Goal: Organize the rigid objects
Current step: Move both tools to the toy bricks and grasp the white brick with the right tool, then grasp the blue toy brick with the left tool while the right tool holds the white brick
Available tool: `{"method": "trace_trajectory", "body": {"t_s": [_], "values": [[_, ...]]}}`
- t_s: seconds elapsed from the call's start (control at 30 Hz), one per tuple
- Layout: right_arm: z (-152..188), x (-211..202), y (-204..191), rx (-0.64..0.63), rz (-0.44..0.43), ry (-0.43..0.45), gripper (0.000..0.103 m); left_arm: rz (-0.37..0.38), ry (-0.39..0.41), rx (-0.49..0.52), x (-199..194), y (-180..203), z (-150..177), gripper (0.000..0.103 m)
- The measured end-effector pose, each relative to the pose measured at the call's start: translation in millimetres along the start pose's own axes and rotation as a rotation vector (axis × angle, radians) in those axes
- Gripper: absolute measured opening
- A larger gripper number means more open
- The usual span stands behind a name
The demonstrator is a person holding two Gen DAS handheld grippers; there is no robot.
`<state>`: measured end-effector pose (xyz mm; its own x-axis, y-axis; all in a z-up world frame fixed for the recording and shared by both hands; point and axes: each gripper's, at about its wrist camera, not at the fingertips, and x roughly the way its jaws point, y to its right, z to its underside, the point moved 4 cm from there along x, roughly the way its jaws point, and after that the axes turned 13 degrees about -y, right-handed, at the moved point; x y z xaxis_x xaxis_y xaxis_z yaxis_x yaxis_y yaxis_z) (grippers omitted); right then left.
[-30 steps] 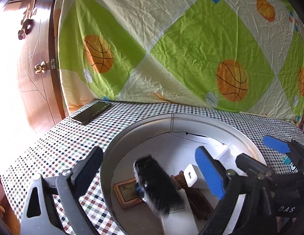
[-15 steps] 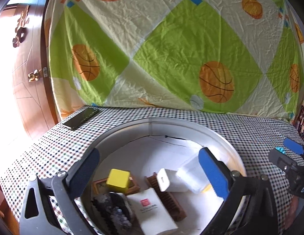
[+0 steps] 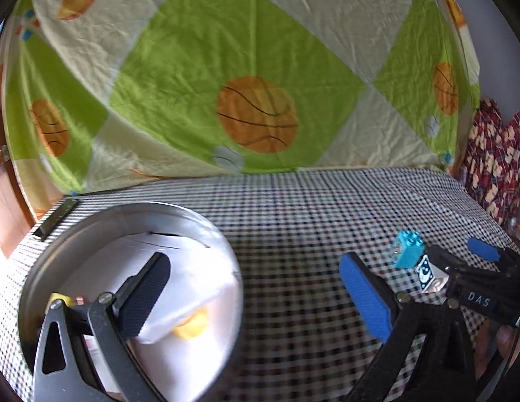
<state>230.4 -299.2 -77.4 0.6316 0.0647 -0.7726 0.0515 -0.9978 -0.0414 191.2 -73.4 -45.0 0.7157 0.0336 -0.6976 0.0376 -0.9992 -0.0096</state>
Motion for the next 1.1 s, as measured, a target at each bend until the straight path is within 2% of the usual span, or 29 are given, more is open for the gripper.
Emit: {"method": "trace_trajectory", "body": {"t_s": [0.2,0.23,0.27,0.3,0.33,0.37,0.4,0.53,0.67,0.8,0.87,0.97,1.07,1.1], "values": [[4,20,4,-0.008,-0.046,-0.111,0.091,0.047,-0.081,0.031,34,42,-9,0.103],[4,25,3,-0.011,-0.050,-0.137,0.086,0.053,-0.088,0.035,37,46,-9,0.103],[5,33,4,-0.008,-0.059,-0.175,0.074,0.057,-0.094,0.040,41,51,-9,0.103],[4,38,3,-0.002,-0.070,-0.199,0.066,0.060,-0.099,0.045,43,55,-9,0.103],[5,43,6,0.006,-0.088,-0.222,0.050,0.063,-0.101,0.048,45,58,-8,0.103],[4,41,10,0.015,-0.082,-0.210,0.039,0.066,-0.105,0.053,47,62,-8,0.102],[4,38,14,0.022,-0.067,-0.196,0.034,0.070,-0.109,0.056,49,66,-8,0.103],[1,31,42,0.093,-0.052,-0.158,0.034,0.080,-0.122,0.066,56,78,-8,0.102],[-2,23,72,0.145,0.015,-0.116,0.034,0.096,-0.135,0.114,63,102,-7,0.102],[0,19,90,0.198,0.010,-0.100,0.034,0.140,-0.155,0.173,72,134,-7,0.101],[-3,20,90,0.209,0.023,-0.088,0.034,0.132,-0.162,0.192,78,143,-8,0.100],[-2,18,90,0.211,0.028,-0.083,0.034,0.143,-0.184,0.205,89,153,-12,0.093],[-1,19,86,0.217,0.027,-0.077,0.034,0.165,-0.218,0.206,99,161,-15,0.083],[-1,20,87,0.217,0.026,-0.074,0.034,0.175,-0.225,0.206,102,164,-17,0.076]]}}
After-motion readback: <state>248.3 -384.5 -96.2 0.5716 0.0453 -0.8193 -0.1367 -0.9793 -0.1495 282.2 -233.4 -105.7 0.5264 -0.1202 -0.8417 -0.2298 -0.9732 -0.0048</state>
